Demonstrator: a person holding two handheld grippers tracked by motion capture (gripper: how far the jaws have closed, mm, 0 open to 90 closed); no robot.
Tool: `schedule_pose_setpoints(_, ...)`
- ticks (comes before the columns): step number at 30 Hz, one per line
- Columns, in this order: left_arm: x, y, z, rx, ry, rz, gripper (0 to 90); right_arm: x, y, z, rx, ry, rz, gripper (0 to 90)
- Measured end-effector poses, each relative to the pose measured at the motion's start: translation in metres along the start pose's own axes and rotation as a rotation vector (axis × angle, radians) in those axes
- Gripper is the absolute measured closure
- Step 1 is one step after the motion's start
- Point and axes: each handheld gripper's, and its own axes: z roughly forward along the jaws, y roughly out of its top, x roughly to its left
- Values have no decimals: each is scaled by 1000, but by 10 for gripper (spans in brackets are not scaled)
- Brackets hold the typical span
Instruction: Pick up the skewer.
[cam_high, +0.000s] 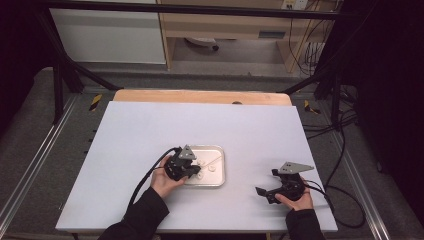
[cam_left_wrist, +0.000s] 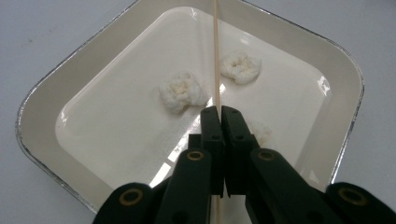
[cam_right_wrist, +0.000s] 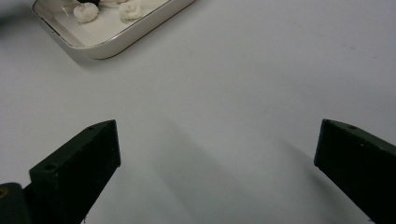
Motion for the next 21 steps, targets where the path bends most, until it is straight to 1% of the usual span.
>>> schedule_pose_setpoints(6,-2,2,-8,-36,-4,0,886,0,0,0,-1,-1,-1,10)
schedule_pose_setpoints(7,-3,2,-9,-38,1,-1,885,0,0,0,1,-2,-1,11)
schedule_pose_setpoints(9,-3,2,-12,-40,4,-8,885,0,0,0,2,-2,-1,11)
schedule_pose_setpoints(15,-6,3,-19,-50,6,-6,885,0,1,-1,-2,-2,-3,10)
schedule_pose_setpoints(18,-7,3,-22,-51,5,-15,885,1,1,0,1,-6,-12,8)
schedule_pose_setpoints(21,-8,3,-23,-43,12,-22,885,4,4,1,-4,-8,-33,7)
